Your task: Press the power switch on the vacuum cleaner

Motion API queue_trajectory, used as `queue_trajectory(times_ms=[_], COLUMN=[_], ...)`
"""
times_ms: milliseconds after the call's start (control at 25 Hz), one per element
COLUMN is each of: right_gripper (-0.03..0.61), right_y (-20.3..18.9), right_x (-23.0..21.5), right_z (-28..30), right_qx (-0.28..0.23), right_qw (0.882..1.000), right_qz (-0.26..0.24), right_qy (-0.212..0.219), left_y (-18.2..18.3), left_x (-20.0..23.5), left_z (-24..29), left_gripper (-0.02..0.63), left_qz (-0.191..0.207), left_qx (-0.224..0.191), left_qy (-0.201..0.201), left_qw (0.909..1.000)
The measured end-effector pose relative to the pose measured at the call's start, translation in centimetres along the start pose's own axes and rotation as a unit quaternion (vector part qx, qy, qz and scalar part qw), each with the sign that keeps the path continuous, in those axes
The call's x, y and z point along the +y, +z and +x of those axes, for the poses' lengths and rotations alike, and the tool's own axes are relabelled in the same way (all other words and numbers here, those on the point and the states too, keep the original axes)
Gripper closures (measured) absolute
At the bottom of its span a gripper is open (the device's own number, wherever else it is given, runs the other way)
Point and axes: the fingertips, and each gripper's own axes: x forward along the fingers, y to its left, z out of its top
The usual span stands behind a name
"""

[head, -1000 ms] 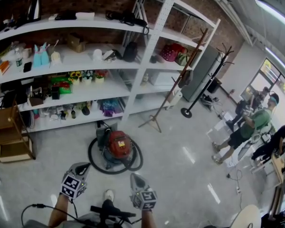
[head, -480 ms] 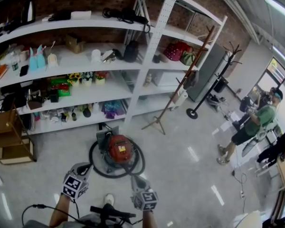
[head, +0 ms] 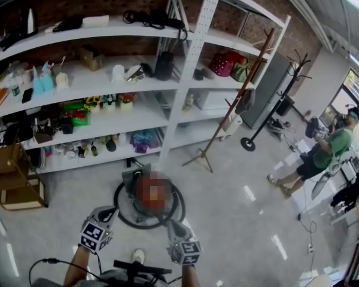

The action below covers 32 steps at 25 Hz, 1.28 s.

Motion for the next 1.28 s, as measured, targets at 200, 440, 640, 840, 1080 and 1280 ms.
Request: queue_trajectory(times_ms=[200, 440, 640, 840, 1080, 1280], right_gripper=[0.568, 0.568, 0.568, 0.568, 0.568, 0.568], right_y=[0.5, 0.5, 0.9, 0.8, 0.8, 0.1], right_x=[-1.0, -2.7, -3.5, -4.5, -5.5, -6.2], right_z=[1.0, 1.7, 2.4, 3.5, 5.0, 6.4], right_qx=[0.001, 0.004, 0.003, 0.006, 0.011, 0.017], right_qw=[1.0, 1.0, 1.0, 1.0, 1.0, 0.999], right_qz=[0.002, 0.005, 0.009, 0.011, 0.018, 0.027], right_qy=[0.011, 0.014, 0.014, 0.013, 0.008, 0.003], left_y=[0.4, 1.6, 1.6, 1.8, 1.6, 1.0], left_x=[0.1, -0.1, 0.2, 0.8, 1.4, 2.1], left_z=[1.4, 3.1, 3.9, 5.3, 7.5, 9.4], left_gripper=[0.62, 0.62, 0.62, 0.62, 0.62, 0.62], left_qz=[0.002, 0.008, 0.007, 0.005, 0.004, 0.002], left_qx=[0.006, 0.005, 0.008, 0.011, 0.018, 0.022], left_qy=[0.004, 0.006, 0.004, 0.005, -0.005, -0.019], left_qw=[1.0, 0.9999, 0.9999, 0.9999, 0.9998, 0.9996])
